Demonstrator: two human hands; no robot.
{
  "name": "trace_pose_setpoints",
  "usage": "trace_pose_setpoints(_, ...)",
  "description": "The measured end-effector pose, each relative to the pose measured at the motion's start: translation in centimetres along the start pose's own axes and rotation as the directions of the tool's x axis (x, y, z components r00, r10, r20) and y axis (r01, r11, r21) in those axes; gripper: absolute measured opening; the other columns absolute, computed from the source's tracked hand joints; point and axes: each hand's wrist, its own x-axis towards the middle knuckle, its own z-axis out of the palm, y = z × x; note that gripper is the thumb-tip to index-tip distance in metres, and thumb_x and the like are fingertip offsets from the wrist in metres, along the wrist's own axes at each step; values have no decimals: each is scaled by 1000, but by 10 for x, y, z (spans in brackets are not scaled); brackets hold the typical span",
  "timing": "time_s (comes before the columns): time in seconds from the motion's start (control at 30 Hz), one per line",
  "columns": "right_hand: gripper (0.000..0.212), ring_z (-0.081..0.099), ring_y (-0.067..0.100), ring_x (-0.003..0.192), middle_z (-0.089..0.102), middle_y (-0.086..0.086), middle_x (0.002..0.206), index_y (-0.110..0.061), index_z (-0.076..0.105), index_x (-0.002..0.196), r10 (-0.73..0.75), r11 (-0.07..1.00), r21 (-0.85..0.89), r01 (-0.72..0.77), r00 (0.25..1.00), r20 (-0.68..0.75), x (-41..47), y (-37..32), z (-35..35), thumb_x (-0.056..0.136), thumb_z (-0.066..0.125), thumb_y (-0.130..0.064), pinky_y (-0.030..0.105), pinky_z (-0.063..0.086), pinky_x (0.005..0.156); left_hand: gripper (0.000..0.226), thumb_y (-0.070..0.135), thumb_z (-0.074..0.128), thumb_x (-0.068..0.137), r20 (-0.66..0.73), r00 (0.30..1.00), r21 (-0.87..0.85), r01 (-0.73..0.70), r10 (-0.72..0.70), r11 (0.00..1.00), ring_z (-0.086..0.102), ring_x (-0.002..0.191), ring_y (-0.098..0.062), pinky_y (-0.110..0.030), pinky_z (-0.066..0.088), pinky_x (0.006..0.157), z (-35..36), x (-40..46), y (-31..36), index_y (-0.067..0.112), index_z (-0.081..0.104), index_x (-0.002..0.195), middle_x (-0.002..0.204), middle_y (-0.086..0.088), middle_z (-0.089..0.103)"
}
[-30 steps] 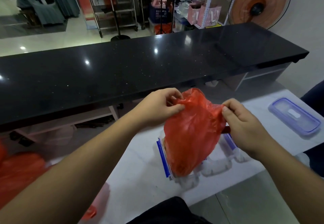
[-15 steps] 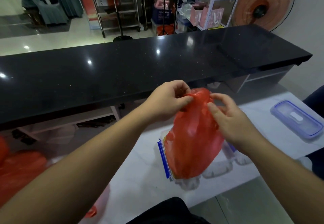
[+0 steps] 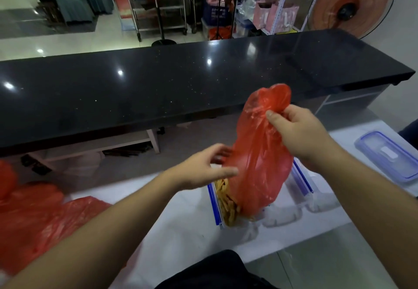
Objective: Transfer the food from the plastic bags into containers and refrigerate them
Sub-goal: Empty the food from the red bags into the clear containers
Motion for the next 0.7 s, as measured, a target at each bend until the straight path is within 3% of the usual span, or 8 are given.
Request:
trace_pose_setpoints(0.07,25,76,27,86,78,6,91,-17,74,100,50,999,14,-50,998,38,7,-3,-1,102,59,-37,52,62,85,80,53,80,85,63,997,31,36,-38,999,56,127,-8,-28,52,101,10,-1,-11,33,42,152,146,15,53)
trace_pose_setpoints(0.17,27,76,33,89,78,11,93,-14,74,99,113,992,50,-115,992,49,14,-4,-2,102,60,-36,56,61,88,67,38,79,89,-61,998,110,25,-19,994,60,118,-6,-24,55,93,23,0,-20,30,48,149,139,13,59)
trace_pose_setpoints(0.37,22,74,30,82,77,16,94,-12,72,99,109,976,183,-119,992,62,15,-21,-10,104,59,-28,50,62,84,12,24,72,97,-232,972,-14,-47,42,999,72,86,-1,-25,62,81,28,2,-24,25,75,109,97,12,76)
trace_pose_setpoints(0.47,23,73,31,83,77,17,99,-9,72,104,100,970,216,-111,993,61,15,-30,-13,105,58,-27,49,62,82,9,19,71,98,-265,962,-67,-93,72,993,73,84,-3,-20,61,76,27,2,-16,22,75,104,95,7,77)
trace_pose_setpoints(0.7,20,70,14,56,73,2,67,-13,69,91,141,932,332,-147,989,41,19,-42,-24,104,58,-23,30,63,56,16,14,67,95,-281,956,-95,-122,90,988,73,91,-9,-26,63,78,20,1,-9,25,70,105,99,6,75)
